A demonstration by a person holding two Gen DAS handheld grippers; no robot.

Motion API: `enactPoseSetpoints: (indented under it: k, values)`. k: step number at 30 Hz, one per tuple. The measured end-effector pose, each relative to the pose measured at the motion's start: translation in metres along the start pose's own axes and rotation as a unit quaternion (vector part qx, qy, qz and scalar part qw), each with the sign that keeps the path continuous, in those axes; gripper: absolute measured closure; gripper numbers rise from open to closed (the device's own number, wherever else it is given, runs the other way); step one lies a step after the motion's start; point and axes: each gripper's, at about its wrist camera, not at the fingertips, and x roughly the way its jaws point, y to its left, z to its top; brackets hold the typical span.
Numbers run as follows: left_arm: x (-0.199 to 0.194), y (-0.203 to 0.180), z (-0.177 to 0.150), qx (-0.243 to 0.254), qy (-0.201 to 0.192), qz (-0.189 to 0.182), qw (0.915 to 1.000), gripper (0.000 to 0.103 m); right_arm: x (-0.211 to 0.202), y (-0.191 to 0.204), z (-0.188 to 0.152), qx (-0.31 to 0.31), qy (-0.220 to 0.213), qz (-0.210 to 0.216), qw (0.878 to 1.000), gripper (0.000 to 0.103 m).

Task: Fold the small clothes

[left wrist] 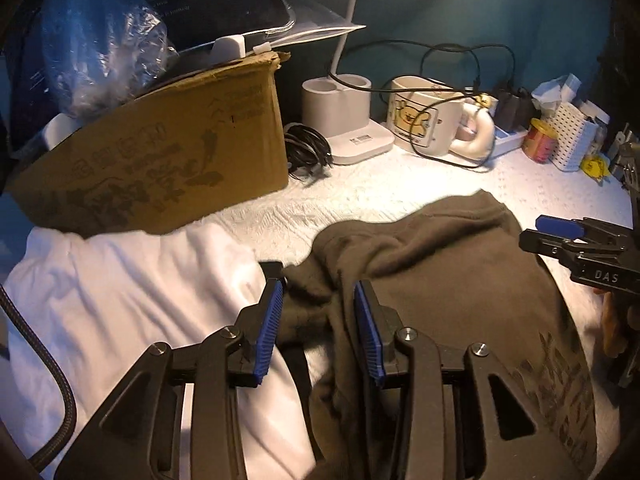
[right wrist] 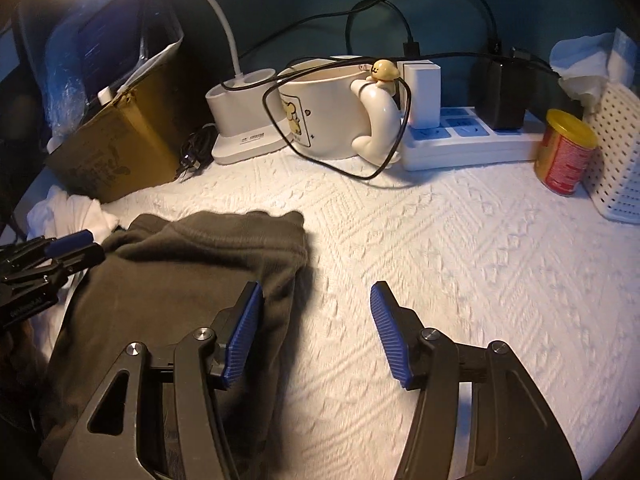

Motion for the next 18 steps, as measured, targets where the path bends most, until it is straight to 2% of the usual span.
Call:
enactPoseSetpoints:
  k: [4,8,18]
  values:
    - [-0.012,-0.009,-0.012,0.015,0.003,-0.024,0.9996,0.065,-0.01,0.005,-0.012,-0.003,0.001,0.002,1.0,0.044]
    - [-0.022,-0.021,-0.024,0.031,0.008,-0.024,0.9992,0.065,-0.02,0.01,-0.027,-0.009,0.002,0.012,1.0,0.044]
    - [-0.044,-0.034,-0.058,0.019,0.022,-0.034,0.999,0.065,-0.044,0.025,-0.069,-0.019,0.015,0.04,0.999,0.045]
